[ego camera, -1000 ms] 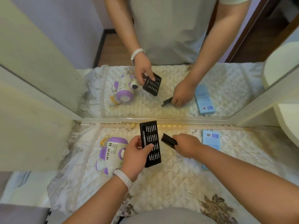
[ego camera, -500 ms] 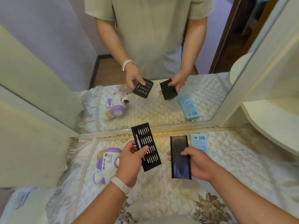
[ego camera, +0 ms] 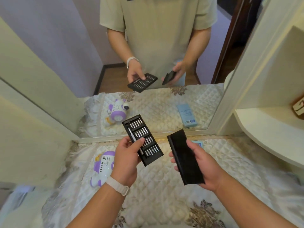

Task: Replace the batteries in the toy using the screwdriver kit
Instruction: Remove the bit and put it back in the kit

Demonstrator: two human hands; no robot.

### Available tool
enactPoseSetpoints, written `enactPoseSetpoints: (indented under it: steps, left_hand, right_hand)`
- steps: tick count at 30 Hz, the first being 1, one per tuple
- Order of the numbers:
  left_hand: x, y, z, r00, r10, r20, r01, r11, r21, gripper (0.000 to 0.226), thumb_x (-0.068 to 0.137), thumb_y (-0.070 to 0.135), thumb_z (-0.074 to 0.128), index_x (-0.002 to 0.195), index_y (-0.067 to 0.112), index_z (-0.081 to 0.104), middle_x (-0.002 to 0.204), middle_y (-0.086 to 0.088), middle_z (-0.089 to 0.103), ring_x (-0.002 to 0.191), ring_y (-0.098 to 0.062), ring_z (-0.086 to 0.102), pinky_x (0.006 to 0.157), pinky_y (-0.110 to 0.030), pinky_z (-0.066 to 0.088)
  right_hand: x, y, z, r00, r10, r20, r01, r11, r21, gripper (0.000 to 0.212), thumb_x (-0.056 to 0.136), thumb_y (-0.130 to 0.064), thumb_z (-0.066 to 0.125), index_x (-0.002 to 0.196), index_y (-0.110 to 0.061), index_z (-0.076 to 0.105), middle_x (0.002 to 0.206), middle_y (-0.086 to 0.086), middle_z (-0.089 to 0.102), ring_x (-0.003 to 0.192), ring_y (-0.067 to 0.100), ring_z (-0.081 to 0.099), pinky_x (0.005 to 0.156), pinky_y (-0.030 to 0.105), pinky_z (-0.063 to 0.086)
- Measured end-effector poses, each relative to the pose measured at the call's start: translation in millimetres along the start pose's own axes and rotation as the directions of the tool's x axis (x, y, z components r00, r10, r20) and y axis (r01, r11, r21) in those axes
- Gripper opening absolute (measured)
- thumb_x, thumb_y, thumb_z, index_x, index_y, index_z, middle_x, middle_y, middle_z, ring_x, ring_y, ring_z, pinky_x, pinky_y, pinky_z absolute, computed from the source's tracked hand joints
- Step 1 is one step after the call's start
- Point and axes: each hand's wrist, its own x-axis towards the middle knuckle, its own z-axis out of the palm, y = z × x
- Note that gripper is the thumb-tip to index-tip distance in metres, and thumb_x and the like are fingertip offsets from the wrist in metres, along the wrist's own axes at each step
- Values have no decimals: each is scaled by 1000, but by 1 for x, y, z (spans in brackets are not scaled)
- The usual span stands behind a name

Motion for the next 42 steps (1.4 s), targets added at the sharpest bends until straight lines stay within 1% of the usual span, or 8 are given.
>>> enactPoseSetpoints:
  steps: [2,5,8,11,14,26,31,42]
  left_hand:
    - [-4,4,3,1000,14,-11,-14,1000,-14,21,90,6,64,111,6,61,102,-11,71,81,-19,72,68,-40,58]
    - [-14,14,8,998,58,-29,-59,998,-34,18,91,6,63,109,6,60,98,-10,72,76,-17,72,59,-34,57]
    - [-21,29,19,991,129,-45,-131,991,-40,17,92,7,62,108,6,58,96,-9,72,78,-19,73,57,-32,57]
    - [-27,43,31,972,226,-68,-229,973,-43,13,92,7,63,103,9,57,92,-5,73,82,-21,73,61,-37,58]
    - [-34,57,39,950,299,-92,-305,951,-52,13,92,6,62,102,12,57,88,0,73,80,-18,73,61,-36,59]
    - [-49,81,47,915,368,-162,-381,923,-51,19,91,6,63,109,11,58,103,-9,71,88,-23,73,62,-35,59]
    - [-56,87,48,917,364,-163,-380,922,-80,17,91,6,63,107,10,58,101,-10,72,87,-25,73,62,-35,59]
    - [-55,89,48,931,315,-187,-339,934,-115,16,91,6,63,104,12,57,99,-9,73,87,-28,73,59,-34,58]
  right_hand:
    - [-6,-5,5,989,-148,2,142,944,-297,38,88,-43,61,123,-29,62,109,12,69,93,21,65,84,37,52]
    - [-17,-12,12,939,-335,79,297,674,-677,46,71,-49,67,115,-54,55,109,-11,61,99,4,60,78,23,51]
    - [-27,-23,17,887,-431,167,354,401,-845,58,71,-57,70,123,-54,45,114,-28,49,103,-10,50,75,12,45]
    - [-31,-35,20,847,-461,263,345,100,-933,66,72,-70,59,131,-54,35,113,-29,39,104,-8,44,77,15,44]
    - [-26,-43,23,813,-484,324,352,-35,-935,70,72,-78,48,134,-53,29,110,-24,36,97,-1,45,73,18,45]
    - [-23,-63,28,727,-530,438,429,-148,-891,68,76,-73,50,136,-44,40,106,-17,44,87,3,48,64,14,39]
    - [-30,-64,32,674,-575,465,429,-207,-879,66,78,-68,54,135,-34,50,104,-7,51,81,10,53,58,22,43]
    - [-37,-69,34,730,-530,431,402,-177,-898,67,75,-76,47,135,-45,41,102,-16,46,82,4,49,61,18,42]
